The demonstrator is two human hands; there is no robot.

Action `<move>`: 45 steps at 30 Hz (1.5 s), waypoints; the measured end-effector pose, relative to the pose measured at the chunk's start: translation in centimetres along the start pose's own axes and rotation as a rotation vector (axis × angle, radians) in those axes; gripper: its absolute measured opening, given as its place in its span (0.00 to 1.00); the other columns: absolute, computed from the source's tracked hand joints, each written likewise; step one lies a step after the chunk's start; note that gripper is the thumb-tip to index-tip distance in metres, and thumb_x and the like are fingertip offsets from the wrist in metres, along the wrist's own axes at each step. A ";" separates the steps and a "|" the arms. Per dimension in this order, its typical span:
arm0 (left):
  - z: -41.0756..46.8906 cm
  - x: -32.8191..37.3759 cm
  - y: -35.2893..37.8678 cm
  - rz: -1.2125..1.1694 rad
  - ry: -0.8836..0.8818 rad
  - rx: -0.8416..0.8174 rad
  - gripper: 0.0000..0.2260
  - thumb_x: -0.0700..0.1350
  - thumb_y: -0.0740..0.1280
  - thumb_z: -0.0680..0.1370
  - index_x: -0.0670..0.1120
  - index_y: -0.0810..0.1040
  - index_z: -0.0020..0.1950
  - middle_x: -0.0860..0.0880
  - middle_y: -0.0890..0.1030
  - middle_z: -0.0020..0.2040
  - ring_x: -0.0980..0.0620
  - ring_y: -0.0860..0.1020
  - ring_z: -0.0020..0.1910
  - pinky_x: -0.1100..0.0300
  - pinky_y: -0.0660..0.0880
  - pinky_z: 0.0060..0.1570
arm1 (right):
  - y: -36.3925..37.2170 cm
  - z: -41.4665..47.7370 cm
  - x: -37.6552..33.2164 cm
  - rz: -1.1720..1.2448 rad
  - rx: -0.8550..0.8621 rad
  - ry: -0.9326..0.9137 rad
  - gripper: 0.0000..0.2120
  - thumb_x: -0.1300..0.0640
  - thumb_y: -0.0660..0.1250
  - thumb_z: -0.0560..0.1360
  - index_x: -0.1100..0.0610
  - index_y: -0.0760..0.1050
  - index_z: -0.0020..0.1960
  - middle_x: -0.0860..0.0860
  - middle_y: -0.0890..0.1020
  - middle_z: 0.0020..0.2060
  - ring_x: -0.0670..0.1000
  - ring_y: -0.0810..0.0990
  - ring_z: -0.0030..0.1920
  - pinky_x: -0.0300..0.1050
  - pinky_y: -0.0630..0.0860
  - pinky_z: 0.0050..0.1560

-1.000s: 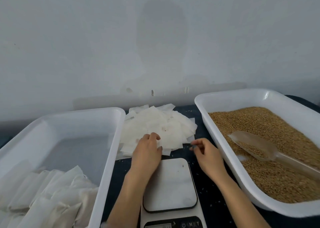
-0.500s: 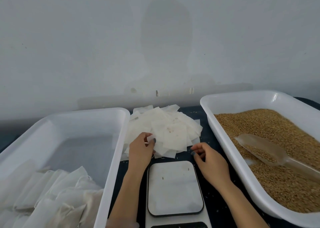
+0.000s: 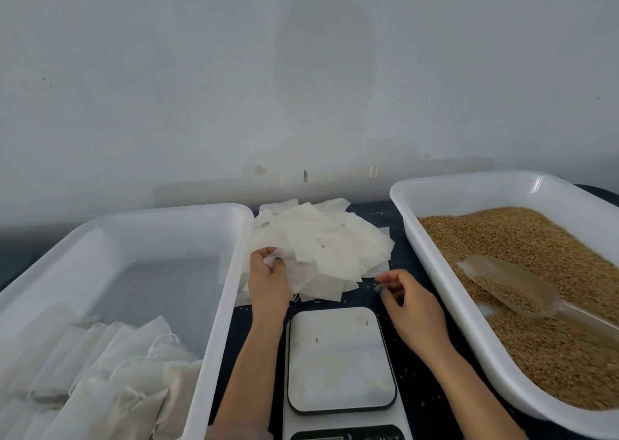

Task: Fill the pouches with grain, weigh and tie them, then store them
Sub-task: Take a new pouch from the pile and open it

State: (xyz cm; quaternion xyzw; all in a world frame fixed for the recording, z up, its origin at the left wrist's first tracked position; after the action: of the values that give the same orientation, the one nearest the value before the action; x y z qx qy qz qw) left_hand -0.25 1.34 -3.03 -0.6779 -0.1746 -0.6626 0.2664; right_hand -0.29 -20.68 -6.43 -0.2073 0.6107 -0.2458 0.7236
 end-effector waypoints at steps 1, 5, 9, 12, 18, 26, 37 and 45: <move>-0.2 0.2 -0.1 -0.006 0.058 0.043 0.09 0.39 0.57 0.82 0.51 0.71 0.57 0.57 0.75 0.47 0.59 0.75 0.43 0.65 0.75 0.37 | 0.0 0.0 0.0 0.009 0.001 0.002 0.07 0.56 0.66 0.79 0.44 0.75 0.53 0.38 0.81 0.44 0.36 0.78 0.42 0.33 0.71 0.37; -1.1 0.9 -0.4 0.041 0.309 0.099 0.16 0.34 0.55 0.82 0.55 0.71 0.57 0.54 0.75 0.41 0.62 0.73 0.36 0.75 0.69 0.33 | 0.0 0.0 0.0 -0.014 -0.014 0.000 0.07 0.55 0.66 0.79 0.44 0.74 0.54 0.38 0.81 0.44 0.37 0.78 0.43 0.33 0.71 0.38; -1.8 2.1 -0.2 0.026 0.480 0.112 0.19 0.30 0.54 0.78 0.50 0.76 0.54 0.54 0.79 0.47 0.58 0.74 0.43 0.73 0.70 0.48 | 0.0 0.1 0.0 0.032 0.007 -0.005 0.08 0.57 0.67 0.79 0.46 0.74 0.54 0.38 0.81 0.45 0.36 0.78 0.42 0.32 0.71 0.38; -2.3 2.9 -0.3 -0.072 0.577 0.128 0.16 0.34 0.53 0.77 0.46 0.79 0.52 0.56 0.81 0.51 0.59 0.77 0.54 0.71 0.69 0.56 | -0.3 0.0 -0.1 0.133 0.046 -0.013 0.10 0.62 0.67 0.79 0.49 0.75 0.56 0.40 0.81 0.48 0.35 0.78 0.45 0.32 0.73 0.43; -2.3 3.6 0.0 -0.306 0.281 -0.194 0.24 0.28 0.53 0.77 0.53 0.81 0.44 0.58 0.81 0.44 0.56 0.76 0.48 0.62 0.70 0.50 | -1.4 -0.5 -2.0 0.376 0.046 -0.095 0.08 0.57 0.67 0.79 0.50 0.78 0.58 0.43 0.84 0.51 0.38 0.81 0.52 0.36 0.78 0.55; -4.4 3.2 0.4 0.047 0.385 -0.523 0.23 0.26 0.53 0.76 0.51 0.78 0.46 0.63 0.79 0.45 0.64 0.75 0.44 0.73 0.69 0.43 | -2.1 -1.5 -4.6 0.859 -0.282 0.001 0.20 0.45 0.67 0.74 0.51 0.79 0.63 0.54 0.86 0.52 0.53 0.86 0.52 0.41 0.82 0.48; -4.4 3.2 0.3 0.101 0.477 -0.422 0.16 0.39 0.66 0.80 0.62 0.72 0.57 0.60 0.78 0.47 0.60 0.76 0.40 0.67 0.73 0.36 | -2.0 -1.3 -4.0 0.824 -0.164 0.103 0.23 0.51 0.77 0.63 0.55 0.78 0.56 0.56 0.87 0.42 0.53 0.87 0.44 0.38 0.82 0.42; -4.2 3.1 0.4 0.075 0.428 -0.326 0.11 0.47 0.72 0.77 0.61 0.75 0.53 0.59 0.80 0.52 0.51 0.77 0.39 0.53 0.77 0.44 | -2.0 -1.6 -4.4 0.783 -0.111 -0.032 0.20 0.52 0.79 0.61 0.50 0.67 0.30 0.50 0.77 0.28 0.43 0.76 0.29 0.31 0.74 0.33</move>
State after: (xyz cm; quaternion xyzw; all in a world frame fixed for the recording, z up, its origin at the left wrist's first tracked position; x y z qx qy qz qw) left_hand -3.18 -1.81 -0.08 -0.5621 0.0199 -0.8000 0.2088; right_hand -2.65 -19.62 -2.08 -0.0014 0.6446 0.0856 0.7597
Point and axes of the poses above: each hand's wrist, its own z-axis towards the middle knuckle, its own y-axis out of the palm, x = y × z, the point moved 1 cm from there along z, towards the middle knuckle
